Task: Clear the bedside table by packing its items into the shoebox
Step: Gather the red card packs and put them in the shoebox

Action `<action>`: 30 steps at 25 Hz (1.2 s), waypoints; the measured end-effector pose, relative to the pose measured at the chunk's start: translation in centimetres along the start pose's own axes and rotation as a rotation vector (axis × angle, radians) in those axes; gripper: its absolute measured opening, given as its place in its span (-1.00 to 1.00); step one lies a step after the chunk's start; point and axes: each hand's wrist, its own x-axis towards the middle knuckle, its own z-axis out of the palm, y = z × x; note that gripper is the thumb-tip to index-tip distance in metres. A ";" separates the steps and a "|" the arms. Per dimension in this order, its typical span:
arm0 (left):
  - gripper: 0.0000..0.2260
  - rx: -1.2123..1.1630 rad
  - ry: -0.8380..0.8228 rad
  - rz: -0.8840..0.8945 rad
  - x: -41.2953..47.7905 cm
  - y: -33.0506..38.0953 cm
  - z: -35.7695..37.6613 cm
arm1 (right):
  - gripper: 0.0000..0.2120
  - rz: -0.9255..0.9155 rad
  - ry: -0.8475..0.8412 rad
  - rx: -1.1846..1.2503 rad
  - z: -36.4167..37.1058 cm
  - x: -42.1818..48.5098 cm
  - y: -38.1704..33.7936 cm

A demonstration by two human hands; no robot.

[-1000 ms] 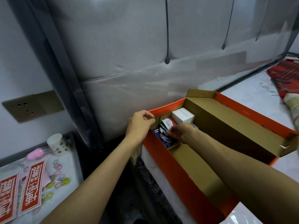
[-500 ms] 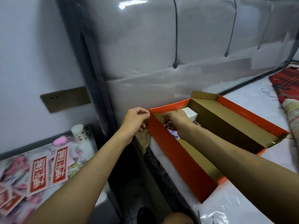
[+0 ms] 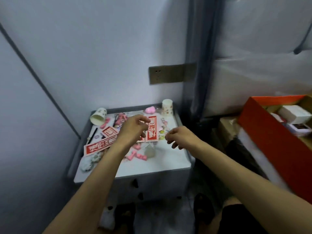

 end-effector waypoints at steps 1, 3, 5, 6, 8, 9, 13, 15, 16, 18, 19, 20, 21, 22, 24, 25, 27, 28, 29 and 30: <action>-0.82 0.028 0.038 -0.041 0.1 -2.6 -2.0 | -0.91 -0.002 -0.027 -0.048 2.4 1.1 0.6; -0.86 0.150 0.123 -0.115 0.7 -8.1 -5.5 | -0.94 -0.026 -0.051 -0.220 7.0 3.5 1.6; -0.83 0.340 0.212 -0.156 1.5 -12.8 -7.6 | -0.89 -0.089 0.002 -0.402 10.4 5.7 2.3; -0.79 0.420 0.244 -0.170 1.9 -14.5 -8.1 | -0.86 -0.133 0.051 -0.437 11.5 6.4 2.2; -0.69 0.561 0.256 -0.187 3.4 -17.1 -8.8 | -0.78 -0.243 0.125 -0.479 13.4 8.4 1.7; -0.63 0.636 0.225 -0.189 4.3 -17.9 -9.0 | -0.72 -0.313 0.146 -0.522 14.4 9.5 1.6; -0.45 0.878 0.088 -0.155 7.4 -19.3 -9.2 | -0.45 -0.498 0.131 -0.715 17.6 12.8 0.4; -0.48 0.895 0.050 -0.162 8.2 -19.5 -9.4 | -0.42 -0.524 0.148 -0.789 18.5 13.7 -0.1; -0.51 0.876 0.044 -0.169 8.4 -19.8 -9.4 | -0.42 -0.525 0.159 -0.806 18.8 14.1 -0.3; -0.51 0.856 0.067 -0.167 8.7 -20.0 -9.6 | -0.46 -0.520 0.188 -0.789 19.3 14.7 -0.7; -0.49 0.863 0.080 -0.159 8.7 -20.0 -9.6 | -0.50 -0.526 0.208 -0.777 19.5 14.9 -0.8; -0.46 0.878 0.089 -0.149 8.7 -19.9 -9.6 | -0.55 -0.533 0.228 -0.762 19.6 15.0 -0.9; -0.43 0.894 0.096 -0.140 8.7 -19.9 -9.6 | -0.60 -0.532 0.242 -0.736 19.7 15.1 -0.9; -0.41 0.901 0.101 -0.134 8.5 -19.8 -9.7 | -0.65 -0.523 0.248 -0.694 19.7 15.2 -1.0; -0.41 0.846 0.100 -0.126 8.2 -19.4 -10.0 | -0.72 -0.505 0.253 -0.579 19.6 15.3 -1.2; -0.41 0.772 0.103 -0.122 8.0 -19.1 -10.2 | -0.73 -0.496 0.246 -0.514 19.6 15.3 -1.4; -0.44 0.595 0.125 -0.102 7.6 -18.4 -10.7 | -0.77 -0.456 0.199 -0.325 19.1 15.4 -1.9; -0.44 0.523 0.141 -0.092 7.5 -17.9 -10.9 | -0.80 -0.415 0.172 -0.203 18.8 15.3 -2.2; -0.44 0.450 0.157 -0.095 7.3 -17.5 -10.9 | -0.83 -0.360 0.154 -0.069 18.3 15.2 -2.5; -0.46 0.356 0.176 -0.119 7.2 -17.0 -11.0 | -0.85 -0.292 0.137 0.071 17.8 15.0 -2.7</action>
